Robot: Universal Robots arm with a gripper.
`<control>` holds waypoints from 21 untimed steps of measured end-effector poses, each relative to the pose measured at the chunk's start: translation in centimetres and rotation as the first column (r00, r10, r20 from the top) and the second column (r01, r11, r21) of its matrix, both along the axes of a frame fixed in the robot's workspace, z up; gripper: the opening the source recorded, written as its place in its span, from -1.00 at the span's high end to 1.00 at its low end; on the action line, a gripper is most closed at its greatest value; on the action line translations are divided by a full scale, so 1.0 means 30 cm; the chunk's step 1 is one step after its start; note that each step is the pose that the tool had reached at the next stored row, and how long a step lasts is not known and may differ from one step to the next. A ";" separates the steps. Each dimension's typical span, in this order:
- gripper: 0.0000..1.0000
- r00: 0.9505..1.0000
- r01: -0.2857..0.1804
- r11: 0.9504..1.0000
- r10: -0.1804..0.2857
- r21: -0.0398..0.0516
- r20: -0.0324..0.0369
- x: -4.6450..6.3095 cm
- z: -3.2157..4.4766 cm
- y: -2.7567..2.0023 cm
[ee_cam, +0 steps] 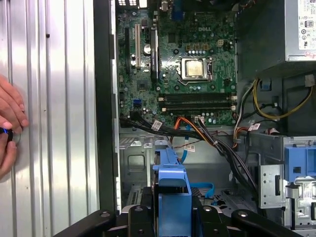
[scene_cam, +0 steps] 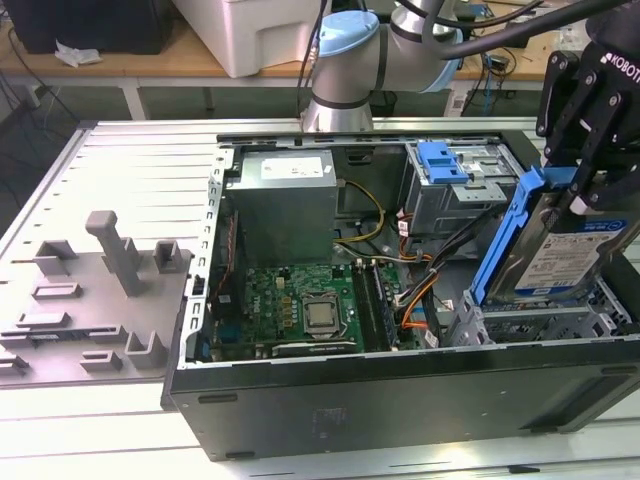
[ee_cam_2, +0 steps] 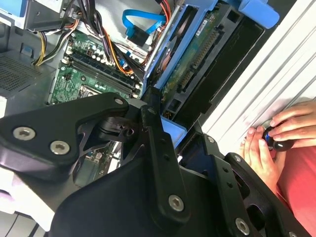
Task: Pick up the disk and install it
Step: 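Insert the disk into the insertion slot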
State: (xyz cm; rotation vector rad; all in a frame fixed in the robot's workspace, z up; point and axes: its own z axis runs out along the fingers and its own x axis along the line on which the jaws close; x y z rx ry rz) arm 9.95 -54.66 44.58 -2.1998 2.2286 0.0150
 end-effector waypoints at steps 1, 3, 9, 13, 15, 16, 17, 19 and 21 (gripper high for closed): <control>0.27 1.000 0.000 1.000 0.000 0.000 0.000 -0.001 0.001 0.000; 0.27 1.000 0.001 1.000 -0.001 0.000 0.000 -0.003 0.003 0.000; 0.27 1.000 0.004 1.000 -0.004 -0.002 0.000 -0.005 0.005 0.000; 0.27 1.000 0.022 1.000 -0.022 -0.002 0.000 -0.003 0.005 0.000; 0.27 0.999 0.035 0.999 -0.035 -0.002 0.000 -0.002 0.004 0.000; 0.27 0.999 0.035 0.999 -0.035 -0.003 0.000 -0.002 0.003 0.000; 0.27 0.999 0.035 0.999 -0.035 -0.003 0.000 -0.001 0.003 0.000; 0.27 0.999 0.035 0.999 -0.035 -0.004 0.000 -0.001 0.002 0.000; 0.27 0.999 0.035 0.999 -0.035 -0.004 0.000 -0.002 0.001 0.000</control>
